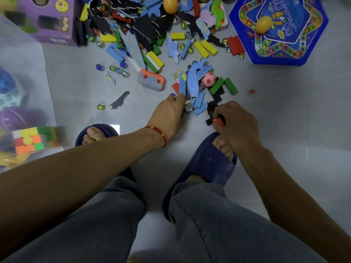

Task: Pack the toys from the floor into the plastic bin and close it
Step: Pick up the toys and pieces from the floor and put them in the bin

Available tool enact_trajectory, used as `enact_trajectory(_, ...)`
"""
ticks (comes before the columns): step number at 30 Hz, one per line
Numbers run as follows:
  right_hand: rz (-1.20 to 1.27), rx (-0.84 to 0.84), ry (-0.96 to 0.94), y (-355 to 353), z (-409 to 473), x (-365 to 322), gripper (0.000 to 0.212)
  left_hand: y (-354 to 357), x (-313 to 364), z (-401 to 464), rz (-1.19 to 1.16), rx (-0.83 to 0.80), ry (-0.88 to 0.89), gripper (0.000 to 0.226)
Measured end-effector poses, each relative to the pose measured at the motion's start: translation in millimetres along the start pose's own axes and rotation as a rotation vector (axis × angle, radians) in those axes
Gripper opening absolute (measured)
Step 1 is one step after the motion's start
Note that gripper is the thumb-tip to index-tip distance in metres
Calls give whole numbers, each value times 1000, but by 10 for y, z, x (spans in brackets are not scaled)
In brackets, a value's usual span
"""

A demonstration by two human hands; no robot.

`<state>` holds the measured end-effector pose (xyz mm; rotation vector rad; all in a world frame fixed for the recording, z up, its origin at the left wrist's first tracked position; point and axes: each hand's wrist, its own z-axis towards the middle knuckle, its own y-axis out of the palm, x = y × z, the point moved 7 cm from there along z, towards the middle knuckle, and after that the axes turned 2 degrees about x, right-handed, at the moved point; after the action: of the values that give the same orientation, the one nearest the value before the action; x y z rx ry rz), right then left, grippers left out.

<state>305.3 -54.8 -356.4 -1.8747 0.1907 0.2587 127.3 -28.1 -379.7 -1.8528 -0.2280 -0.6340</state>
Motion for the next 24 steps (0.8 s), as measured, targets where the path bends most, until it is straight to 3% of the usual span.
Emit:
enact_trajectory(4, -62, -31, -114, 68, 54, 42, 12, -93, -110, -72, -97, 6, -185, 42)
enact_trajectory(10, -130, -4, -306, 70, 147, -38, 8, -296, -378, -382, -597, 33, -543, 25)
enact_trajectory(13, -32, -18, -214, -59, 142, 3, 14, -452, -351, -559, -953, 8, -658, 12)
enact_trajectory(16, 411, -5, 19, -382, 71, -89, 19, -813, -260, -784, -1219, 13, -723, 15)
enact_trajectory(19, 959, -225, 254, -639, 13, -576, 20, -1383, -176, -1131, -1473, 91, -705, 14)
enact_trajectory(21, 1097, -483, 282, -763, -81, -1136, 25, -1768, -184, -1463, -1558, 187, -701, 15)
enact_trajectory(24, 1083, -768, 230, -985, -100, -1864, 27, -2143, -308, -1757, -1601, 354, -700, 15)
